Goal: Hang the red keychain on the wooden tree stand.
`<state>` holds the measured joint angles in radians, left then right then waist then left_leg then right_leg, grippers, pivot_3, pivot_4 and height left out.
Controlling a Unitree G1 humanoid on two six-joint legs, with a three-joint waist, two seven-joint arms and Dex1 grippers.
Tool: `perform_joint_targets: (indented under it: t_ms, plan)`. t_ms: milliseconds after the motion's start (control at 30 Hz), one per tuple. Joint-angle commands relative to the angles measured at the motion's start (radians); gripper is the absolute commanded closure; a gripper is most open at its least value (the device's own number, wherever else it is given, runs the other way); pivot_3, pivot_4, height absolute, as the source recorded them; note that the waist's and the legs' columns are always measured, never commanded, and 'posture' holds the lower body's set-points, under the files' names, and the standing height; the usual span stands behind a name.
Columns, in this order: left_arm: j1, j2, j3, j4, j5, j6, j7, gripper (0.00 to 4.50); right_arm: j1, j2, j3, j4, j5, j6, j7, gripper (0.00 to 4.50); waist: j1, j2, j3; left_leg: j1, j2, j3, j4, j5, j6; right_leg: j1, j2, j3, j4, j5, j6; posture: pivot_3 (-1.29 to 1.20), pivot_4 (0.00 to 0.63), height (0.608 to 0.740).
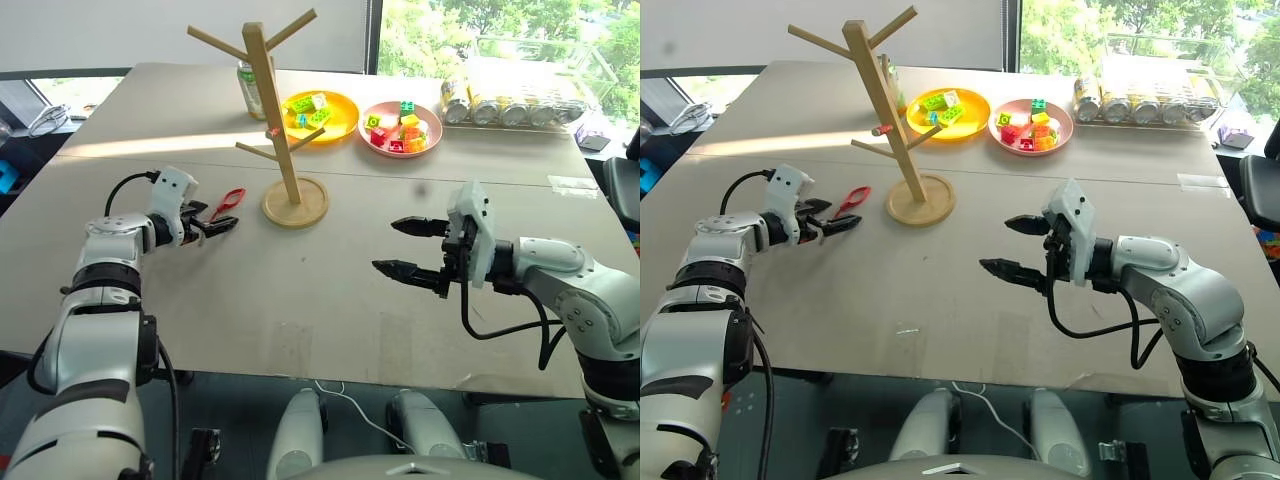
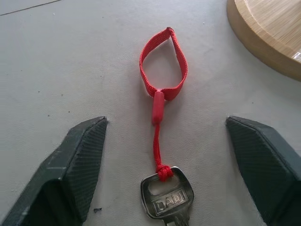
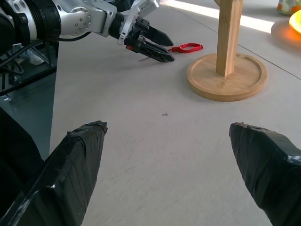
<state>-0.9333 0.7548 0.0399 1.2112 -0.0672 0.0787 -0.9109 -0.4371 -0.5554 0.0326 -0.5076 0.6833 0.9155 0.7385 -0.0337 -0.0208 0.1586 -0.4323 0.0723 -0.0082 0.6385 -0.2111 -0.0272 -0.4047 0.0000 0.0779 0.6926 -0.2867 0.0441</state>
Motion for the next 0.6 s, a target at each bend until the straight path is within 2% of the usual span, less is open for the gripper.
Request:
perform_joint_targets:
  t_ms: [33,167,467,567,600]
  plan:
    - [-0.023,-0.009,0.02,0.032,0.013,-0.04,0.013,2.35,-0.024,-0.013,-0.024,-0.039,0.028,0.002,-0.011,0.0,-0.001,0.0,0.0,0.0,0.0,0.0,0.0,0.0,0.0,0.0,0.0,0.0,0.0,0.0,0.0,0.0,0.15,0.74]
    - [-0.046,-0.028,0.034,0.056,0.018,-0.054,0.048,4.38,-0.03,-0.01,-0.015,-0.033,0.031,0.001,-0.021,0.0,-0.001,0.0,0.0,0.0,0.0,0.0,0.0,0.0,0.0,0.0,0.0,0.0,0.0,0.0,0.0,0.0,0.15,0.74]
    - [-0.034,-0.044,0.037,0.051,0.043,-0.063,0.026,4.47,-0.037,-0.012,-0.009,-0.025,0.026,-0.008,-0.029,0.0,0.001,0.0,0.0,0.0,0.0,0.0,0.0,0.0,0.0,0.0,0.0,0.0,0.0,0.0,0.0,0.0,0.15,0.74]
    - [-0.025,-0.03,0.098,0.003,-0.023,-0.036,0.015,4.47,-0.016,-0.017,-0.01,-0.041,0.014,-0.016,-0.04,0.0,0.0,0.0,0.0,0.0,0.0,0.0,0.0,0.0,0.0,0.0,0.0,0.0,0.0,0.0,0.0,0.0,0.15,0.74]
    - [0.009,-0.021,0.129,-0.07,-0.06,-0.018,0.004,4.47,0.0,-0.016,-0.017,-0.053,0.009,-0.019,-0.054,0.0,-0.001,0.0,0.0,0.0,0.0,0.0,0.0,0.0,0.0,0.0,0.0,0.0,0.0,0.0,0.0,0.0,0.15,0.74]
